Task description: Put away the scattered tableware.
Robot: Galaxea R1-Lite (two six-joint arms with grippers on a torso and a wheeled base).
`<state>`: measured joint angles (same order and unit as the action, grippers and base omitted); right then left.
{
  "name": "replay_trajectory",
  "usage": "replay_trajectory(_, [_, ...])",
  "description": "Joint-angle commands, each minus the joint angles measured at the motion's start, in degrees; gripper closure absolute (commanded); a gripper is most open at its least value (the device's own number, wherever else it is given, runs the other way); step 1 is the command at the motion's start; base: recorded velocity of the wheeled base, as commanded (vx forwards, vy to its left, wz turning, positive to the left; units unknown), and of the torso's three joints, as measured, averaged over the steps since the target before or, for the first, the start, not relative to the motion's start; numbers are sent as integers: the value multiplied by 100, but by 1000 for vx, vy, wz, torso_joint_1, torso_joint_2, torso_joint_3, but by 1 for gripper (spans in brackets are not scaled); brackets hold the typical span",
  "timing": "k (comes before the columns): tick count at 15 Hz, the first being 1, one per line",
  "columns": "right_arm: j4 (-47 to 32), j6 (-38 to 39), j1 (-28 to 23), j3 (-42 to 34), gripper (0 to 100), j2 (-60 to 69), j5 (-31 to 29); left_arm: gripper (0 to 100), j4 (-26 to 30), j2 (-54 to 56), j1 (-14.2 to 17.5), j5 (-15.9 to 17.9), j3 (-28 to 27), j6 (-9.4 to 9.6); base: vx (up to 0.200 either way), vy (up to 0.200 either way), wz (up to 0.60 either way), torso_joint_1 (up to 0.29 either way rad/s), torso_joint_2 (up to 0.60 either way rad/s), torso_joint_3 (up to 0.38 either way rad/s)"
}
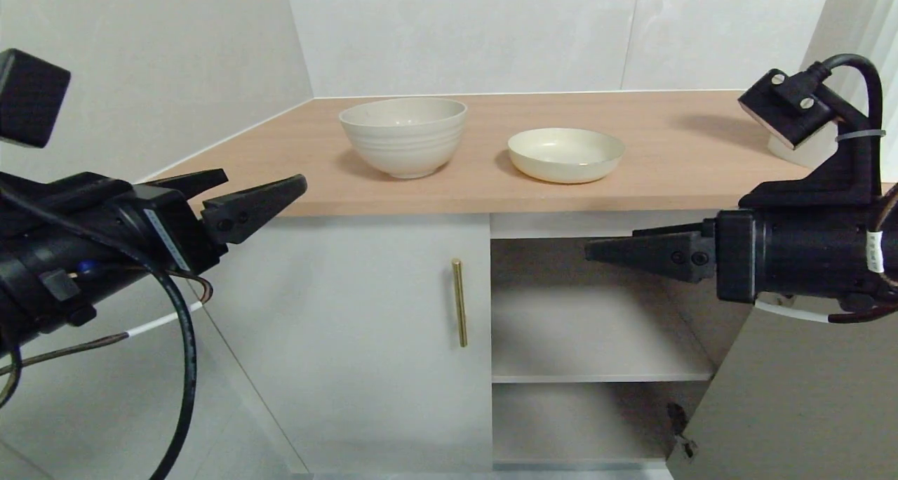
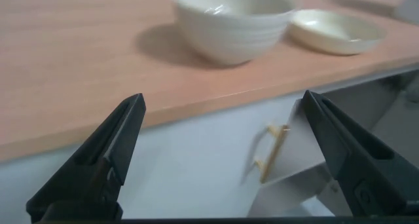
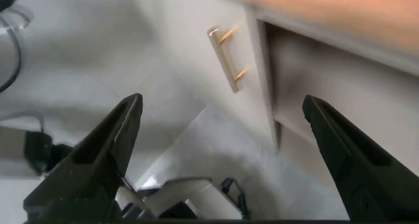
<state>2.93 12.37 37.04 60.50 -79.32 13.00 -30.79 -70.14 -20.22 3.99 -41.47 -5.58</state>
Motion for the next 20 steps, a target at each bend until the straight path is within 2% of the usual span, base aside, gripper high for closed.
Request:
replay_trajectory(1, [33, 2, 14, -3, 0, 119, 10, 0, 135, 168, -25, 14, -142, -4, 0, 0, 0, 0, 0, 0])
replay_trajectory(4, [569, 2, -3, -21, 0, 189, -16, 0, 724, 159, -25, 6, -599, -22, 0, 0, 0, 0, 0, 0])
replay_trajectory(5, [806, 55, -21, 58, 0, 163, -192, 0, 1225, 62, -25, -3, -1030, -22, 0, 0, 0, 0, 0, 0])
replay_trajectory(6, [832, 151, -30, 146, 0, 101, -342, 0, 1427, -26, -25, -12, -1258, -31, 0, 0, 0, 0, 0, 0])
replay_trajectory(7, [832, 494, -30, 480, 0, -189, -904, 0, 1937, -280, 10, -29, -1829, -154, 0, 0, 0, 0, 0, 0])
replay_trajectory(8, [797, 600, -38, 629, 0, -294, -1203, 0, 2051, -307, 27, -38, -1891, -347, 0, 0, 0, 0, 0, 0])
replay_trajectory(9, [674, 600, -47, 700, 0, -338, -1317, 0, 2060, -351, 19, 14, -1821, -523, 0, 0, 0, 0, 0, 0])
replay_trajectory(13, [472, 459, -47, 796, 0, -558, -1423, 0, 2051, -509, 54, 23, -1821, -523, 0, 0, 0, 0, 0, 0])
replay_trajectory(16, [780, 415, -38, 814, 0, -742, -1862, 0, 2051, -597, 62, 23, -1829, -523, 0, 0, 0, 0, 0, 0])
replay_trajectory(20, [797, 415, -12, 770, 0, -663, -1880, 0, 2042, -597, 62, 23, -1829, -532, 0, 0, 0, 0, 0, 0])
